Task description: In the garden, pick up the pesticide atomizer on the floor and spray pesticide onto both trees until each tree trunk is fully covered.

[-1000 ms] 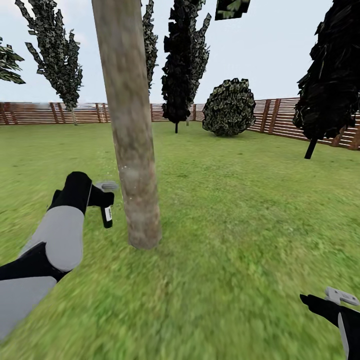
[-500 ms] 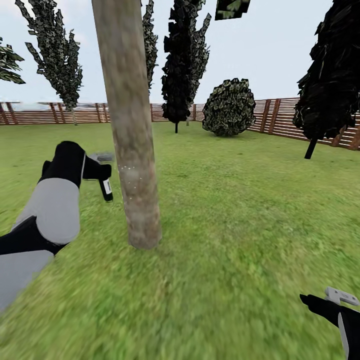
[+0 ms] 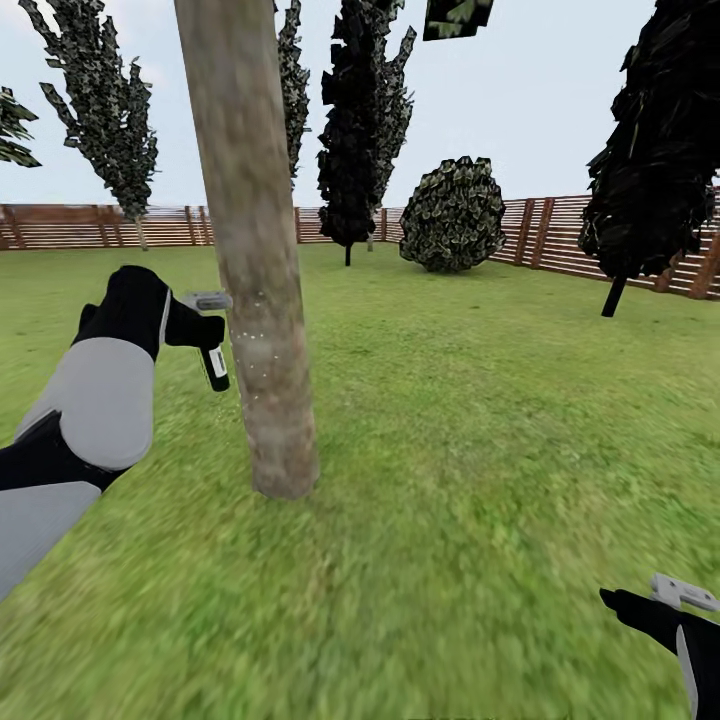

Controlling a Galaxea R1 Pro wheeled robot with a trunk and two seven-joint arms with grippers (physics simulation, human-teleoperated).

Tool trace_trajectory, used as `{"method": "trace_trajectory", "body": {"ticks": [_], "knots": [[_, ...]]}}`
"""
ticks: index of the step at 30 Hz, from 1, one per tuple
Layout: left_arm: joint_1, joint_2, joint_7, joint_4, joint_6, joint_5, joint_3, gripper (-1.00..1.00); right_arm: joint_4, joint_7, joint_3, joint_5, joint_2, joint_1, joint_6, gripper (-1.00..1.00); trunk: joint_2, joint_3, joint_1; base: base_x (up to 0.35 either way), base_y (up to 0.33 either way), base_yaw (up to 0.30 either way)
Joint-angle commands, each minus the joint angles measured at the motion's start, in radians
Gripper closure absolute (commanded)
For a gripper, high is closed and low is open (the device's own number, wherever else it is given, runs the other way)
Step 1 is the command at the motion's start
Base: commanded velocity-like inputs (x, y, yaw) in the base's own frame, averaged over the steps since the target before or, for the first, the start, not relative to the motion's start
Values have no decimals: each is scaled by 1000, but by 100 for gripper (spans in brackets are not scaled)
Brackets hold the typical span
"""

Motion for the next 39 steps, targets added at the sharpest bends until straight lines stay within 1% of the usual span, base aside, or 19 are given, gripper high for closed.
{"method": "trace_trajectory", "body": {"ticks": [1,3,5,6,8,12,17,22,25,27,28,31,34,35,37,39], "knots": [[-1,8,-9,19,2,-9,6,100,-1,9,-3,10,1,-1,3,-100,-1,-1,0,0,0,-216],[-1,37,-9,51,2,-9,8,100,-2,9,-3,10,1,-1,3,-100,-1,-1,0,0,0,-87],[-1,57,-9,71,2,-9,8,100,-2,9,-3,11,1,-2,3,-100,-1,-1,0,0,0,-31],[-1,74,-9,82,2,-9,8,100,-2,9,-3,11,1,-1,3,-100,-1,-1,0,0,0,-10],[-1,89,-9,87,1,-9,7,100,-2,9,-3,11,1,-1,3,-100,-1,-1,0,0,0,-4],[-1,103,-9,89,0,-11,7,100,-2,9,-3,11,0,-2,3,-100,-1,-1,0,0,0,0],[-1,110,-9,88,0,-12,7,100,-2,9,-3,11,0,-1,3,-100,-1,-1,0,0,0,0],[1,109,-8,91,0,-12,6,100,-2,9,-3,11,0,-2,3,-100,-1,-1,0,0,0,0],[3,108,-9,131,-2,-12,6,100,-1,9,-2,11,0,-2,3,-100,-1,-1,0,0,0,0],[5,106,-8,205,-5,-11,6,100,-2,9,-2,12,1,-2,3,-100,-1,-1,0,0,0,0],[6,106,-8,223,-6,-11,6,100,-2,9,-2,12,1,-2,3,-100,-1,-1,0,0,0,0],[10,106,-7,250,-7,-10,6,100,-3,9,-2,12,1,-1,3,-100,-1,-1,0,0,0,0],[13,106,-6,254,-9,-11,6,100,-3,9,-2,12,1,-1,3,-100,-1,-1,0,0,0,0],[18,106,-6,254,-9,-10,6,100,-3,9,-3,12,1,-2,3,-100,-1,-1,0,0,0,0],[49,106,-6,255,-12,-10,6,100,-2,9,-2,12,1,-2,3,-100,-1,-1,0,0,0,0],[59,106,-6,255,-15,-9,6,100,-2,9,-2,12,1,-2,3,-100,-1,-1,0,0,0,0]]}}
